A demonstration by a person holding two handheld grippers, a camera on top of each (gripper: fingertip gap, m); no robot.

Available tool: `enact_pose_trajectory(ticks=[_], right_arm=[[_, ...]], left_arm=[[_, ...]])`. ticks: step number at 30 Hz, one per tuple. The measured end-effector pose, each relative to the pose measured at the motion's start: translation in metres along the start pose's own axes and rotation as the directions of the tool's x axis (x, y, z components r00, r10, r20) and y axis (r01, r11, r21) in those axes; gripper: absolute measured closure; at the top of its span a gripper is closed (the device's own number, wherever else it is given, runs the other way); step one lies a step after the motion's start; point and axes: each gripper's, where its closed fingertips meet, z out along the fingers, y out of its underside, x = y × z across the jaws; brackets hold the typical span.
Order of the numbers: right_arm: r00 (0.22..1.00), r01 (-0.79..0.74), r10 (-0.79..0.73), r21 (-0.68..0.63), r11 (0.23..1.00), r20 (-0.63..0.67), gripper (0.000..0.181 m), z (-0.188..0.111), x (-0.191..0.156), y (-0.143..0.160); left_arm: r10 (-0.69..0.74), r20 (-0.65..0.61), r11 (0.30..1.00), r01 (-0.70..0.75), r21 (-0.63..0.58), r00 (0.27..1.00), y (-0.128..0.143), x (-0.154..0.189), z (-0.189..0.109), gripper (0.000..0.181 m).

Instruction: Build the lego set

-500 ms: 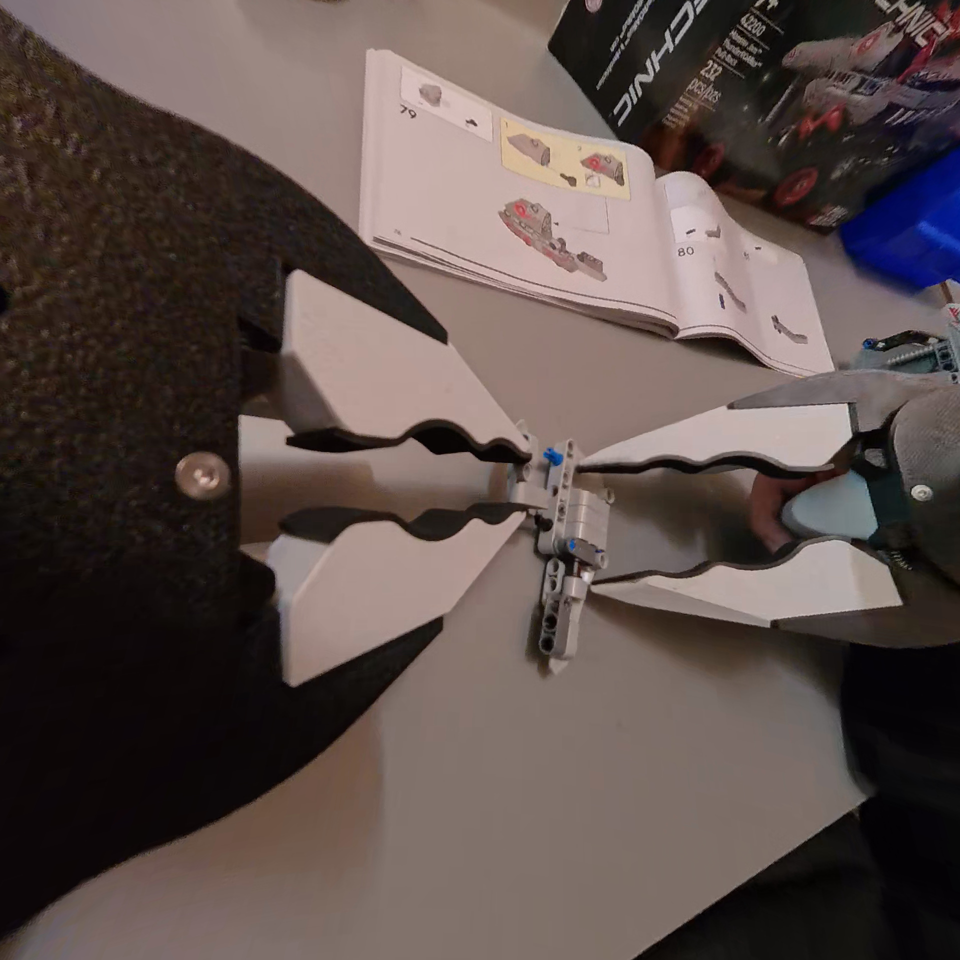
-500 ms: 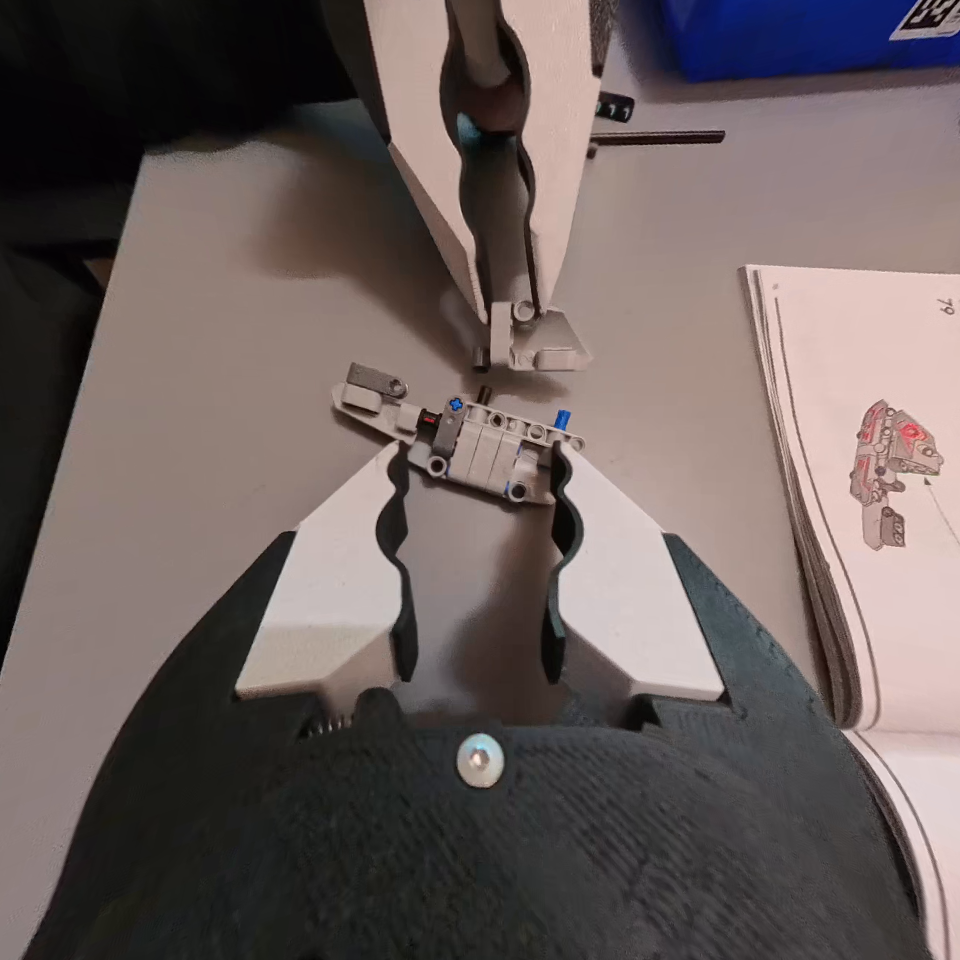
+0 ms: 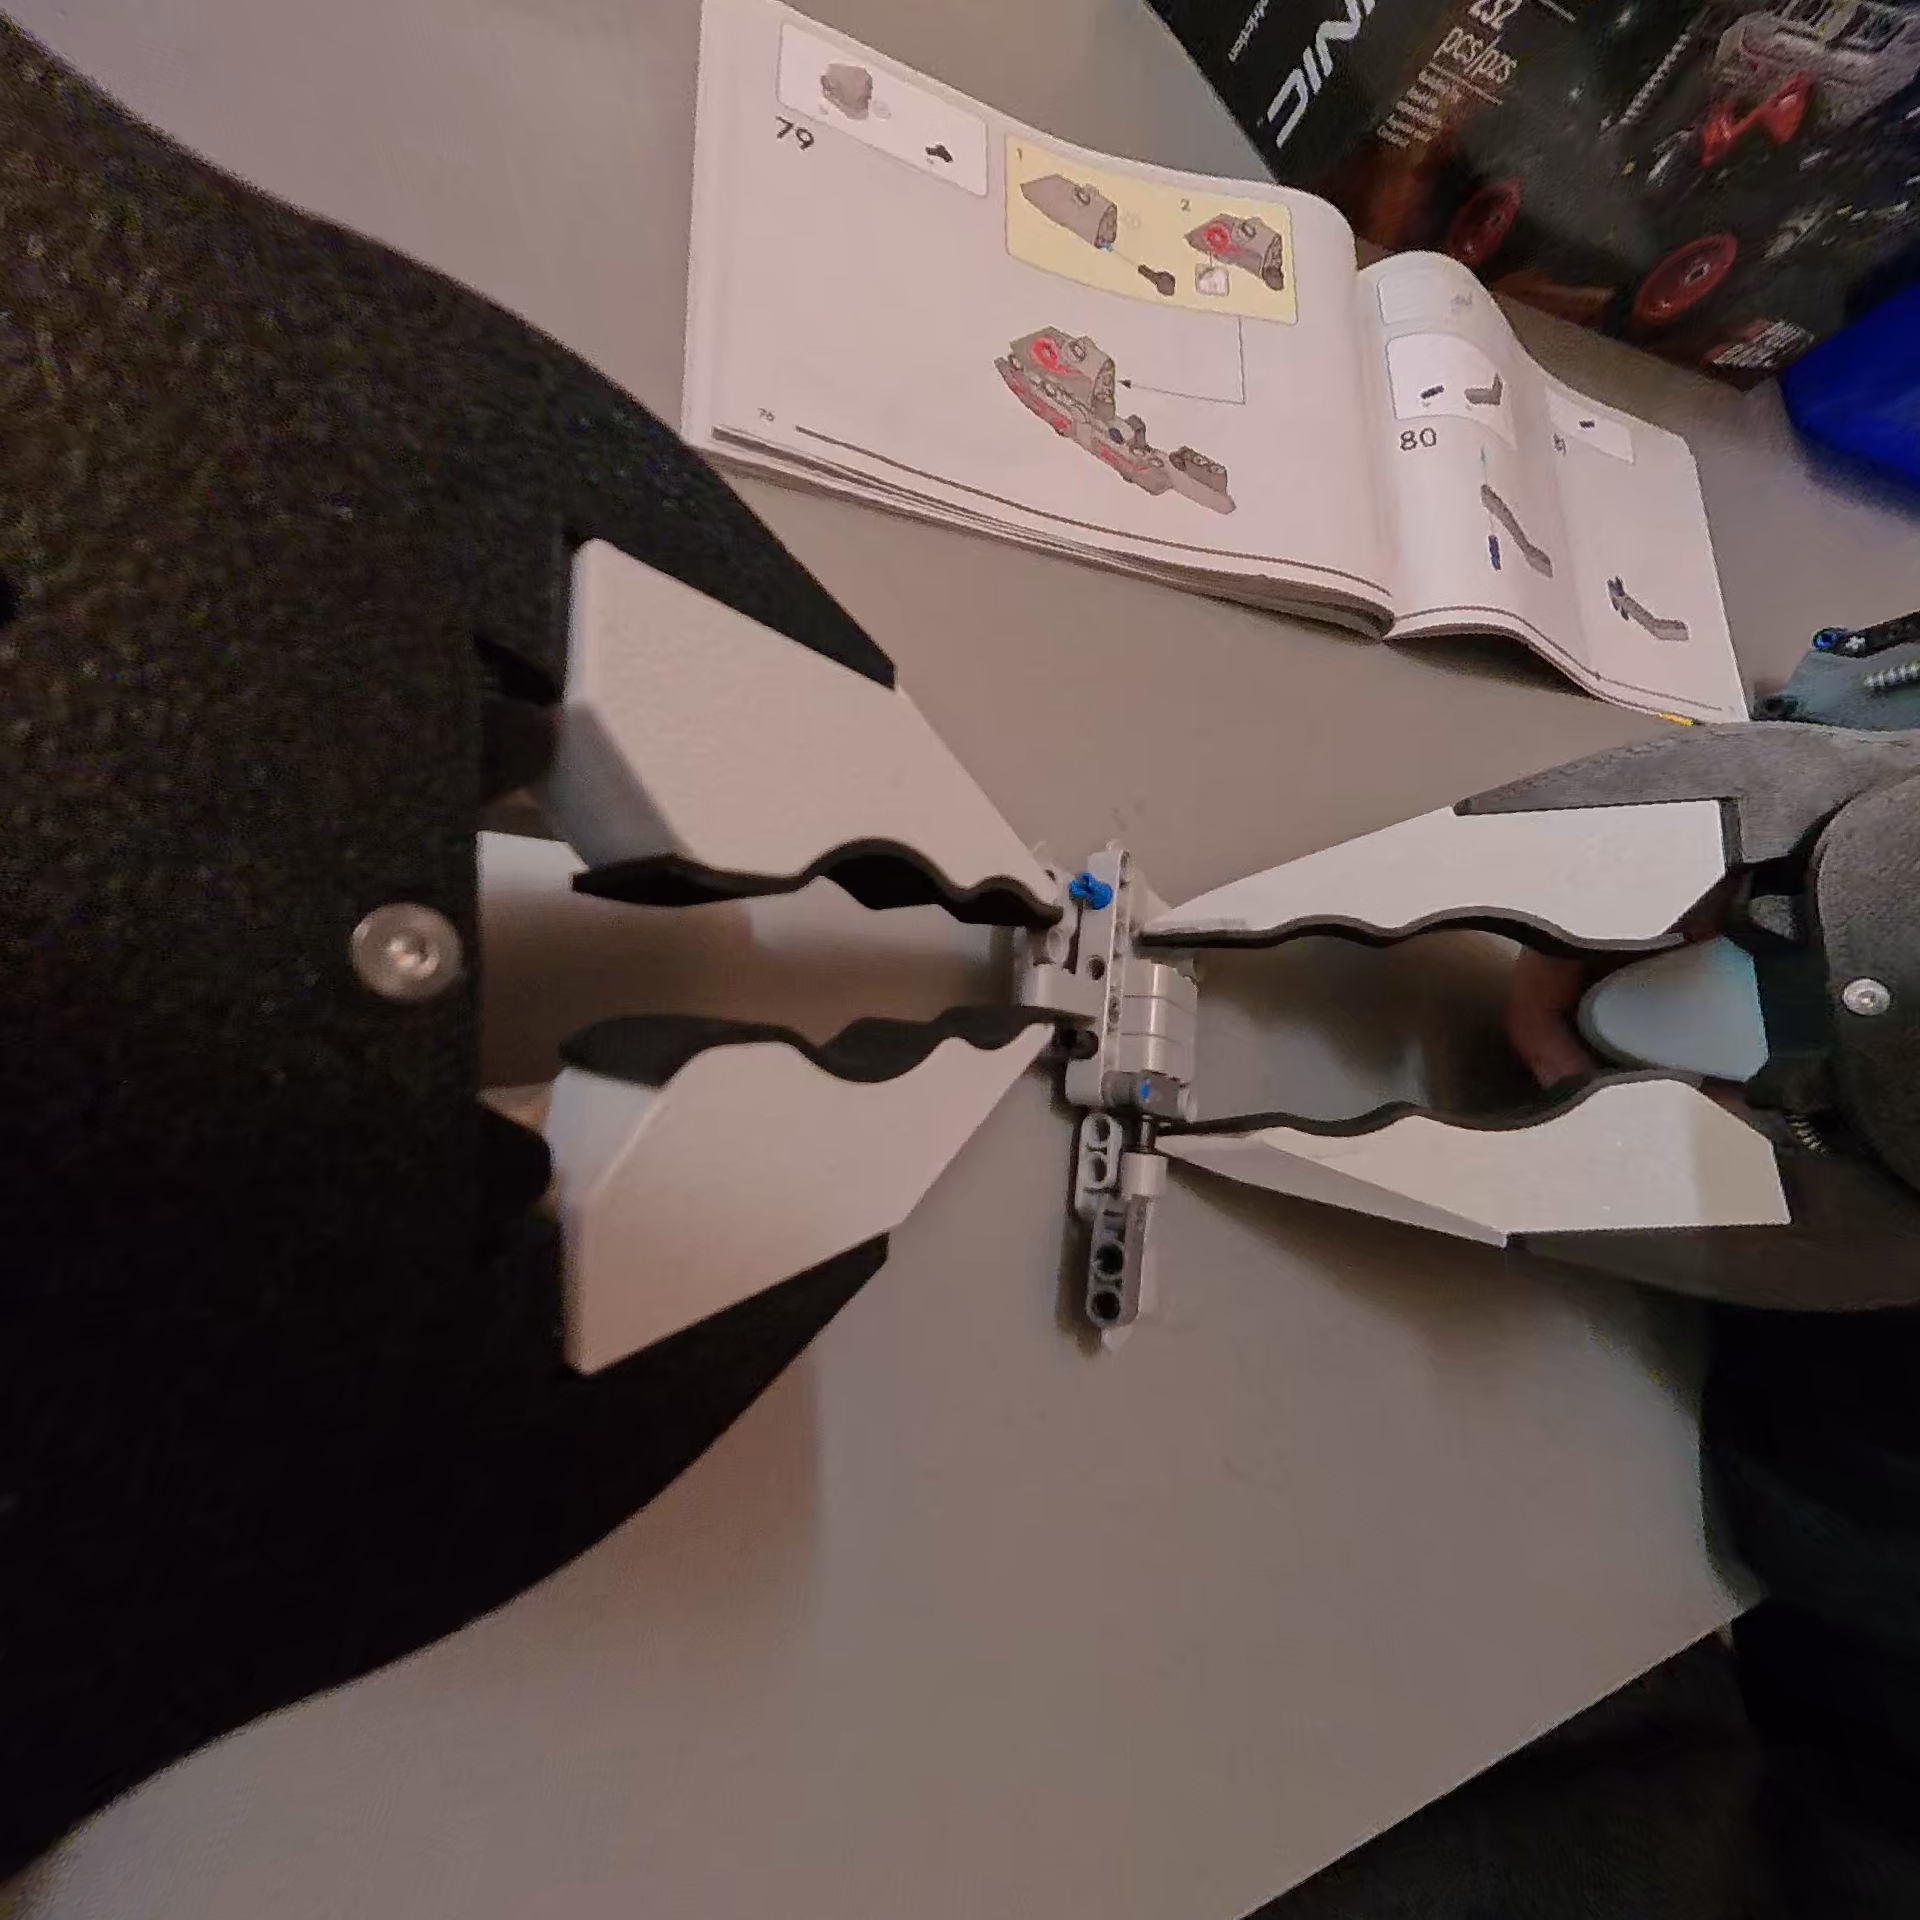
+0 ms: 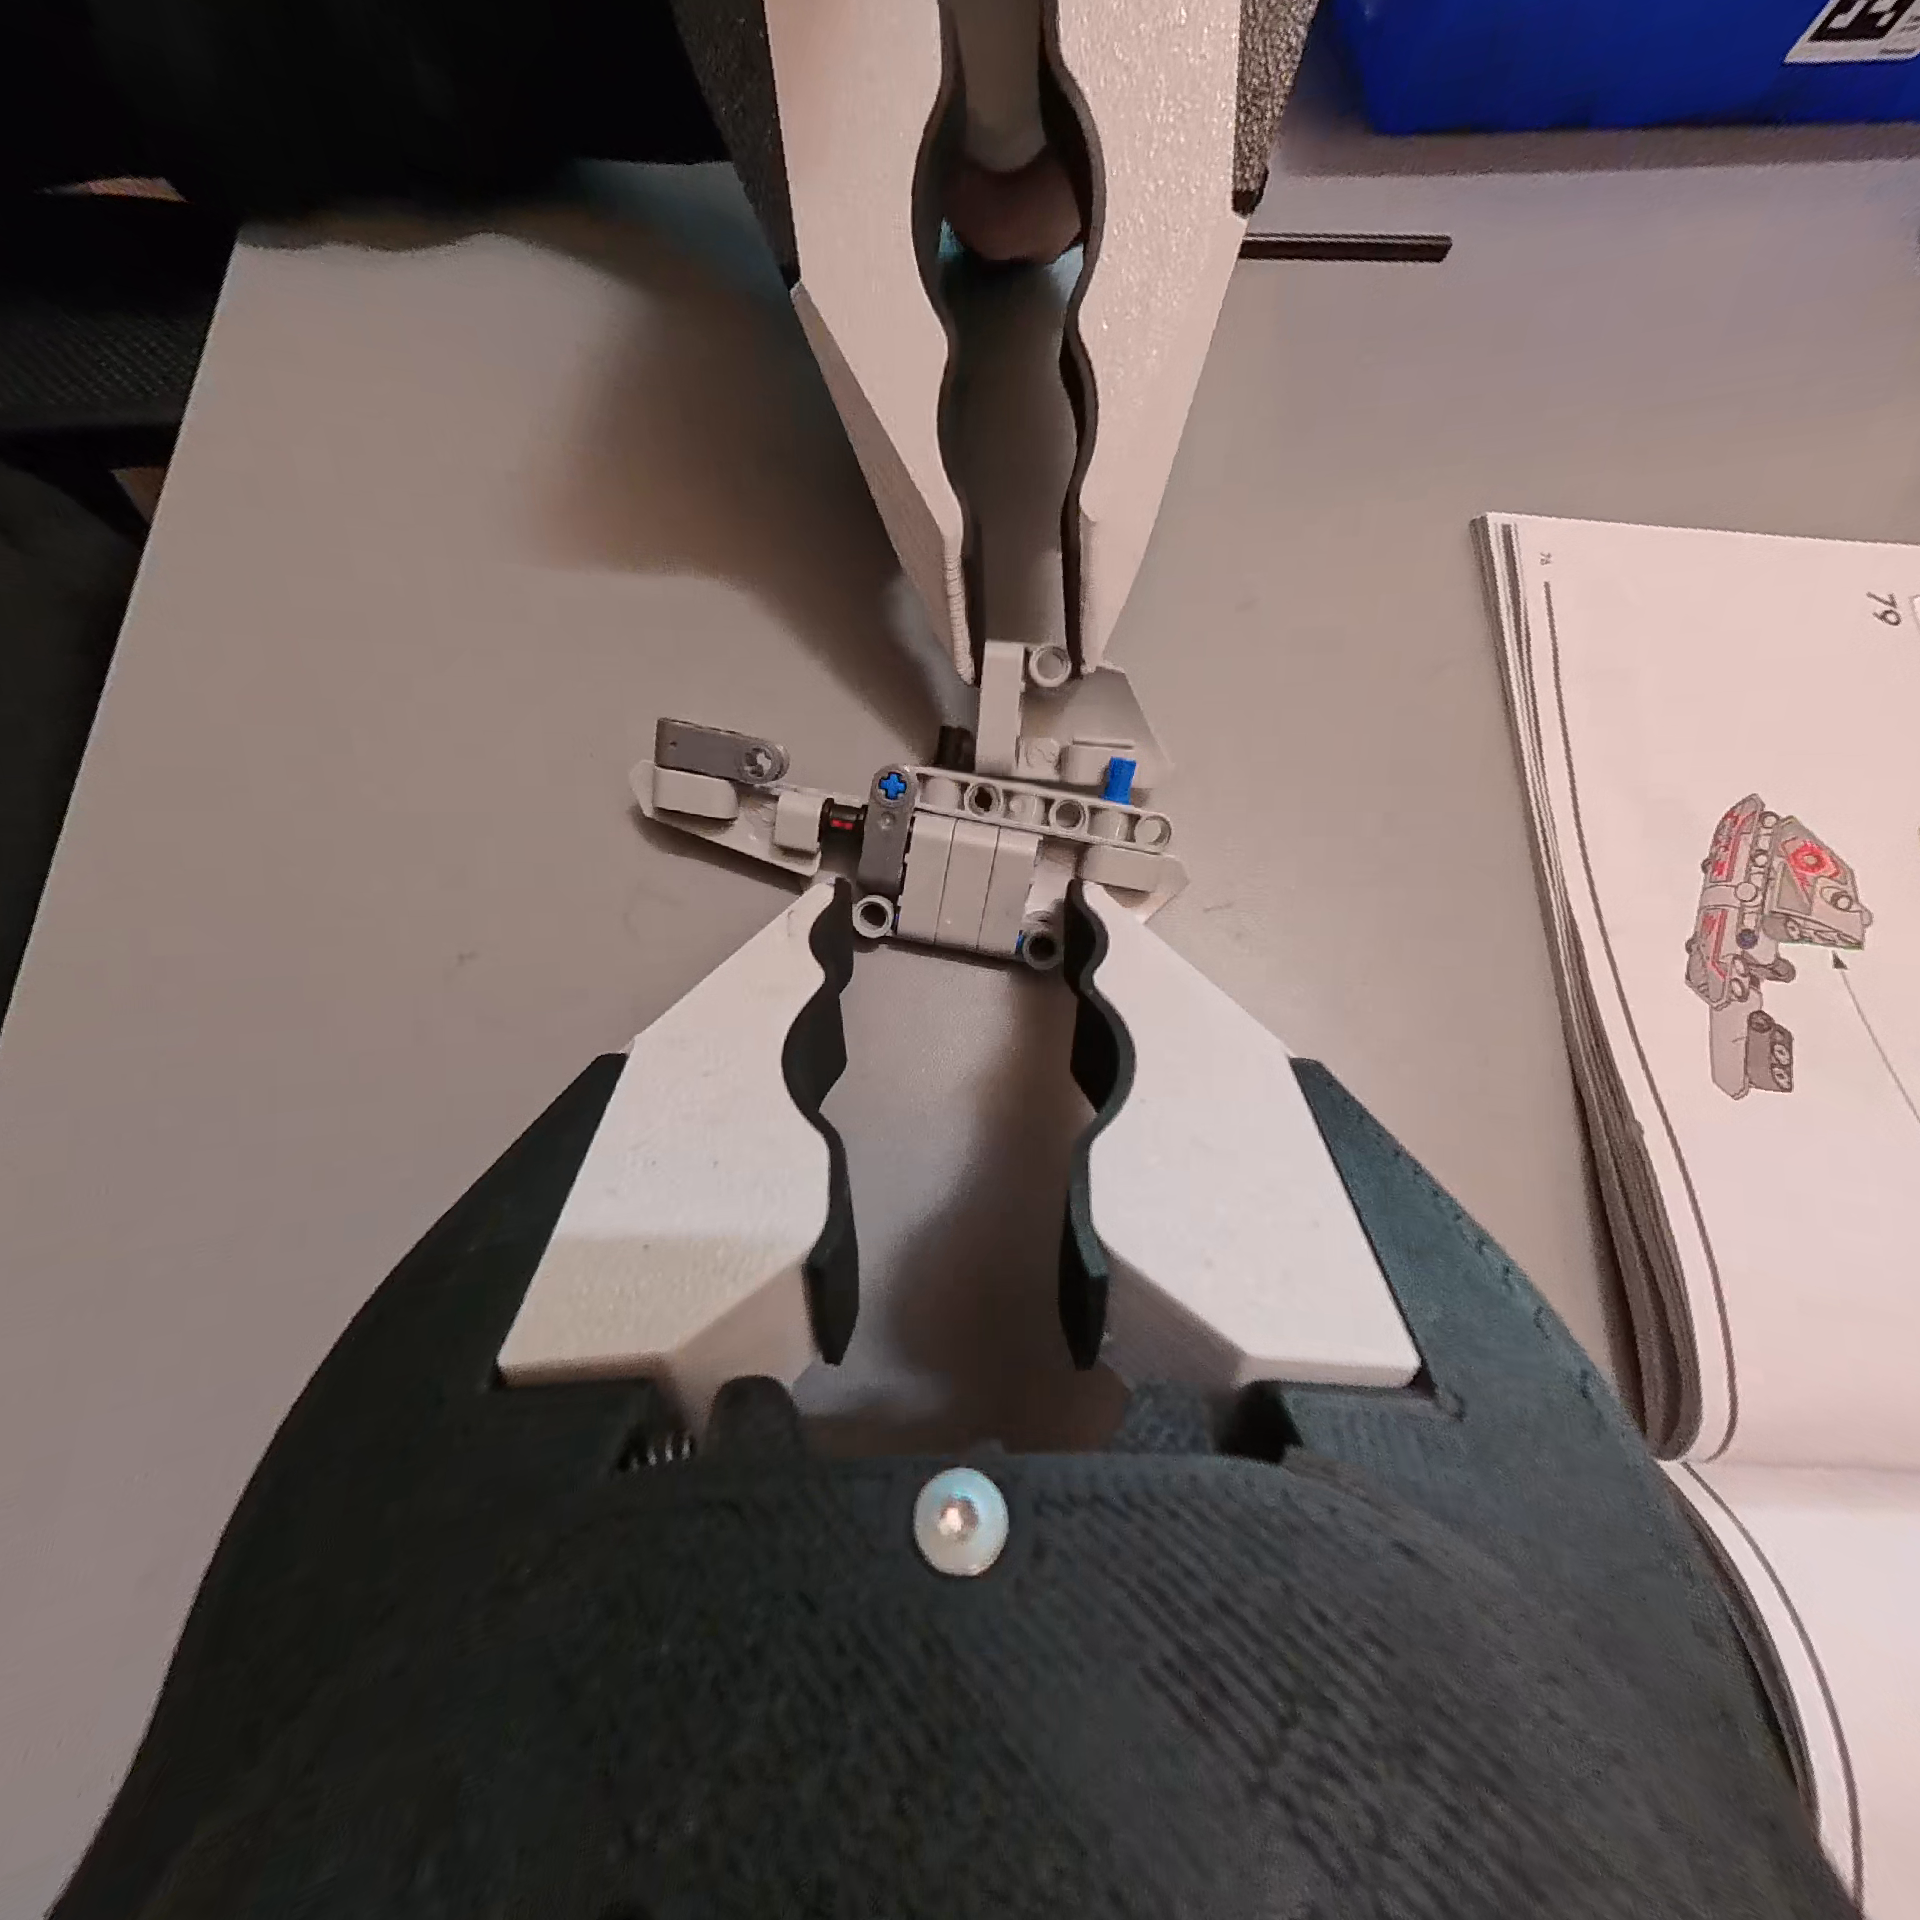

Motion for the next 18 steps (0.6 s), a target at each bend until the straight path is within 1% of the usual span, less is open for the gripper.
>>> enact_pose_trajectory(ticks=[4,8,12,14,18], right_arm=[[1.0,-0.003,0.003,-0.001,1.0,0.002,0.14,0.0,0.0,0.0],[1.0,-0.004,0.004,-0.002,1.0,-0.005,0.139,0.001,0.002,0.0],[1.0,0.003,-0.003,0.0,1.0,-0.021,0.136,0.001,0.004,-0.001],[1.0,0.018,-0.018,0.001,1.0,-0.007,0.138,0.002,0.001,-0.002],[0.999,0.04,-0.04,0.002,0.999,0.026,0.145,0.004,-0.004,-0.003]], left_arm=[[0.022,0.011,1.0,-0.022,-0.001,1.0,0.0,-0.002,-0.002,0.169],[0.067,0.031,0.997,-0.067,0.023,0.997,-0.005,-0.006,-0.01,0.169],[0.055,0.03,0.998,-0.056,0.043,0.998,-0.006,-0.008,-0.015,0.169],[0.042,0.012,0.998,-0.042,0.052,0.999,-0.006,-0.005,-0.014,0.169],[0.031,-0.015,0.999,-0.03,0.032,0.999,-0.001,0.0,-0.01,0.169]])
